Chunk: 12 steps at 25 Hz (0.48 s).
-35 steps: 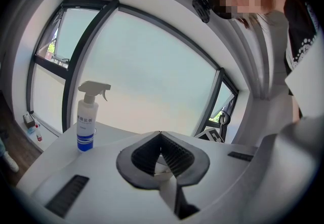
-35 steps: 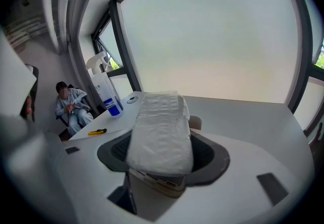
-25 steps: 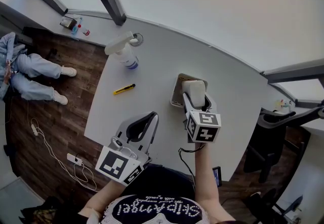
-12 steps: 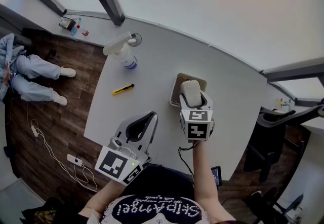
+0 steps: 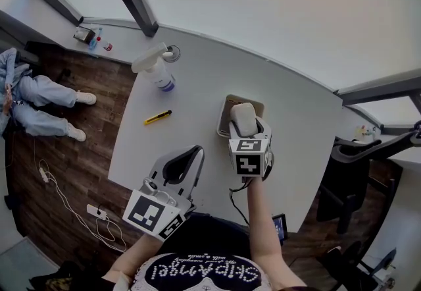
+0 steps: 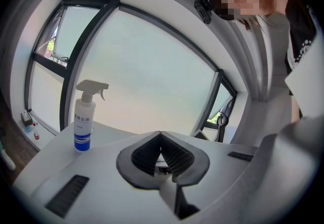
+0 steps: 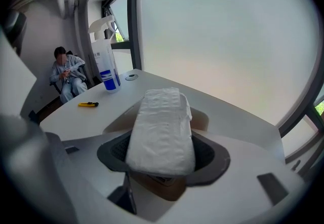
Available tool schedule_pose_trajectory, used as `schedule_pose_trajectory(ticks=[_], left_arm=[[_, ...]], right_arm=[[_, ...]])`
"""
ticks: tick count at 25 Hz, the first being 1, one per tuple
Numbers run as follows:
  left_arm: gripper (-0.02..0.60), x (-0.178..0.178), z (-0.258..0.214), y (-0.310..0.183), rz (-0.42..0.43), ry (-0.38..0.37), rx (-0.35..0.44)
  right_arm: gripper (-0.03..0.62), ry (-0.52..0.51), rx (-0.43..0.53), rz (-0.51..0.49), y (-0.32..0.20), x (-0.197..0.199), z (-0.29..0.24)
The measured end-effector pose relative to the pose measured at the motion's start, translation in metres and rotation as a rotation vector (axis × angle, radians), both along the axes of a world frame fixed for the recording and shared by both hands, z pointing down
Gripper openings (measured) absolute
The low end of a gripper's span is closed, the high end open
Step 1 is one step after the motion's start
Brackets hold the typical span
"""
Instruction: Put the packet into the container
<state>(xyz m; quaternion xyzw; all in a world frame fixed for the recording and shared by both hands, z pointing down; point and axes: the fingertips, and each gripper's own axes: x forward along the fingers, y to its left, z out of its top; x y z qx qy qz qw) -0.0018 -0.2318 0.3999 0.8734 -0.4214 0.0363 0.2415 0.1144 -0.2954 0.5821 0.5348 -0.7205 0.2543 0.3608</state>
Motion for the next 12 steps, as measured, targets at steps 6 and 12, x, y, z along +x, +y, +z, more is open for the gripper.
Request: schedule_pose_trajectory(ticks=[6, 12], left_arm=[[0.009, -0.0026, -0.0028, 0.0008, -0.001, 0.0, 0.012], [0.009, -0.0076, -0.0046, 0.0006, -0.012, -0.002, 0.014]], right_arm=[[0.277, 0.002, 0.004, -0.003, -0.0001, -0.0004, 0.002], [0.278, 0.018, 0.031, -0.049, -0.0007, -0.0045, 0.0001]])
